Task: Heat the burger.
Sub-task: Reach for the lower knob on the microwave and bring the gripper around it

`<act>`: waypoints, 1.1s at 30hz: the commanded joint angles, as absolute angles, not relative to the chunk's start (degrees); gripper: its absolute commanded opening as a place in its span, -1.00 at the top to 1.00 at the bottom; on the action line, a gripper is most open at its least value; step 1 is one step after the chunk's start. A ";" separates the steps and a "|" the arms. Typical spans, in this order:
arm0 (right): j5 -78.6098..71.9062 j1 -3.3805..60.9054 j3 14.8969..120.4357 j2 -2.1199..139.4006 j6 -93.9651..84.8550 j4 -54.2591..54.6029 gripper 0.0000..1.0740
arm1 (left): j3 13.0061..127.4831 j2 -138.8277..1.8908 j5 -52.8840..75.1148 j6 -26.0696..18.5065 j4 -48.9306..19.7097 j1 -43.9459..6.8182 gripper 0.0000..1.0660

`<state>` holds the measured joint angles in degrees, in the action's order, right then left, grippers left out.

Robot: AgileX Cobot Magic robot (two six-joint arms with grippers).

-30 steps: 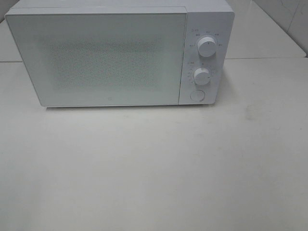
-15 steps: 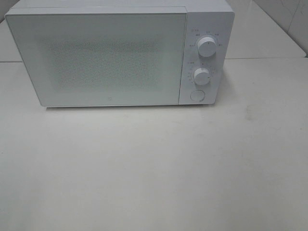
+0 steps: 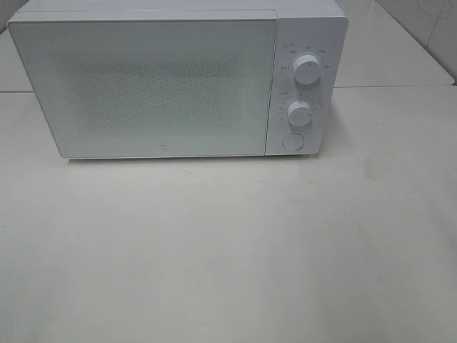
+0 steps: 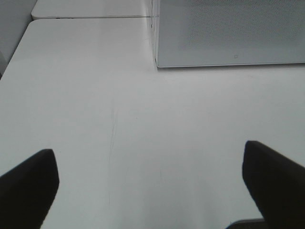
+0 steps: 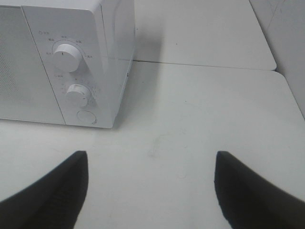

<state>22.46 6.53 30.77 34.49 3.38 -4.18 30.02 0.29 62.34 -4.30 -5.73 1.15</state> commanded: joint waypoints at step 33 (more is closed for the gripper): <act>-37.47 6.25 15.36 63.88 -3.72 0.00 -0.34 | 29.79 1.55 61.42 -4.24 -5.79 1.32 -0.86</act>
